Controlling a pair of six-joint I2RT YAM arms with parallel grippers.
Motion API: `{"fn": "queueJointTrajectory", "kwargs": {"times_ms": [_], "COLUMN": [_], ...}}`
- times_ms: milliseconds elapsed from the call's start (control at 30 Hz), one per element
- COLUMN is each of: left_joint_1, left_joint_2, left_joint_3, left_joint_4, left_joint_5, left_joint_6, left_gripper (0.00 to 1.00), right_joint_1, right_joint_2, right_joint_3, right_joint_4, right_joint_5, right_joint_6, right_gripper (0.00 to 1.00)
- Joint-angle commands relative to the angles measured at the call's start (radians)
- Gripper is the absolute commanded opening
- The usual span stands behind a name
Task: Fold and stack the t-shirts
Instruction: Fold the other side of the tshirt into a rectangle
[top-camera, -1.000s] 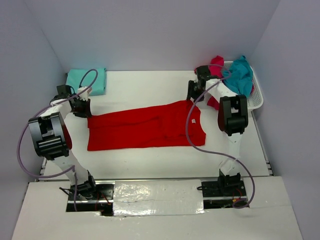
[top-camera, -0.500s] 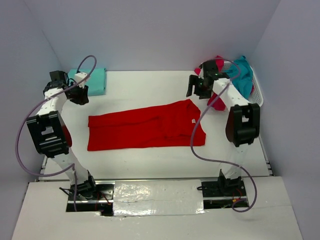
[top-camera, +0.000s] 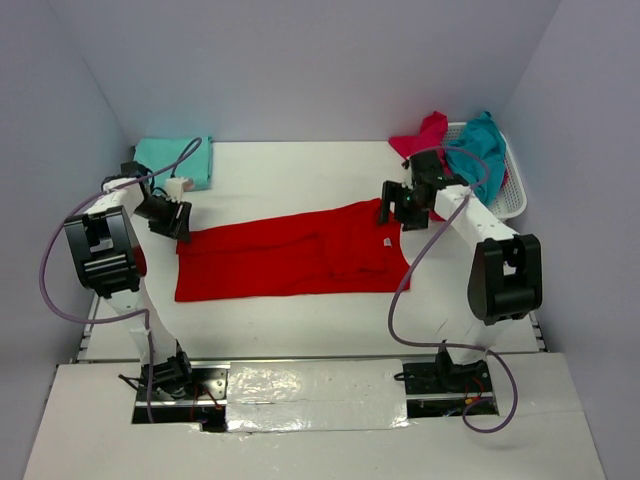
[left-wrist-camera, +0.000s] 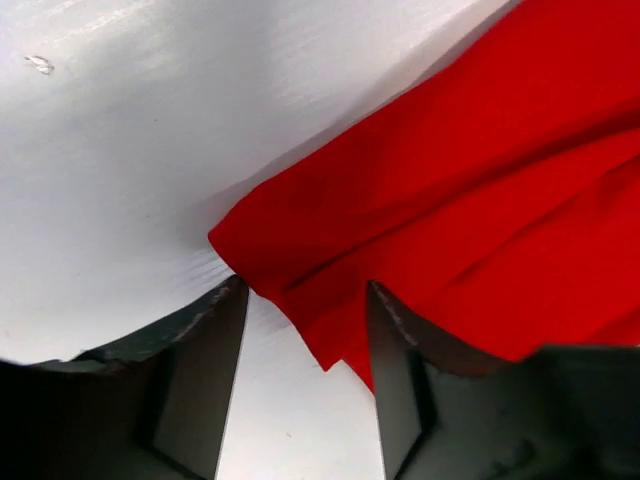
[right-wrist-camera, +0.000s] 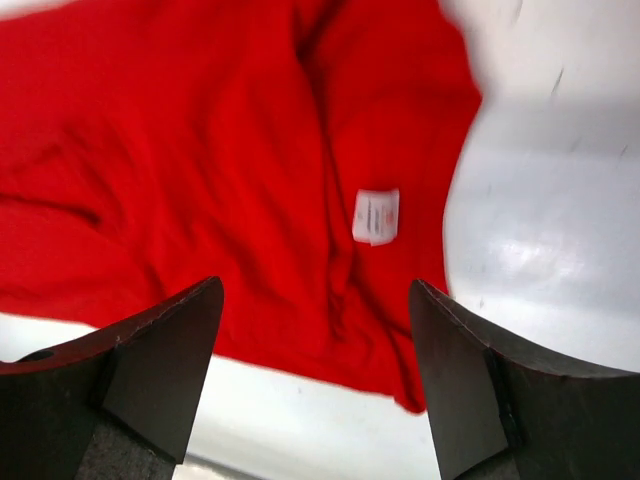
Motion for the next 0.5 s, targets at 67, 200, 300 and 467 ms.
{"fn": "queueJointTrajectory", "kwargs": {"times_ms": [67,200,300,467], "left_joint_1": [0.0,0.002,0.0,0.0], "left_joint_2": [-0.004,-0.015,-0.02,-0.05], "left_joint_3": [-0.021,-0.03,-0.033,-0.045], "left_joint_4": [-0.021,-0.021,-0.025,0.004], "left_joint_5": [0.028,0.02,0.026,-0.026], "left_joint_6": [-0.024,-0.017,-0.012,-0.012], "left_gripper": [0.56,0.41,0.38,0.65], "right_joint_1": [0.008,0.011,0.009,0.011], "right_joint_2": [-0.102,-0.124,-0.136,-0.141], "right_joint_3": [-0.122,-0.165,-0.188,-0.205], "right_joint_4": [0.022,0.033,0.034,0.027], "right_joint_5": [-0.025,-0.028,-0.025,-0.027], "right_joint_6": [0.028,0.034,0.036,0.028], "right_gripper": [0.81,0.82,0.81,0.81]}}
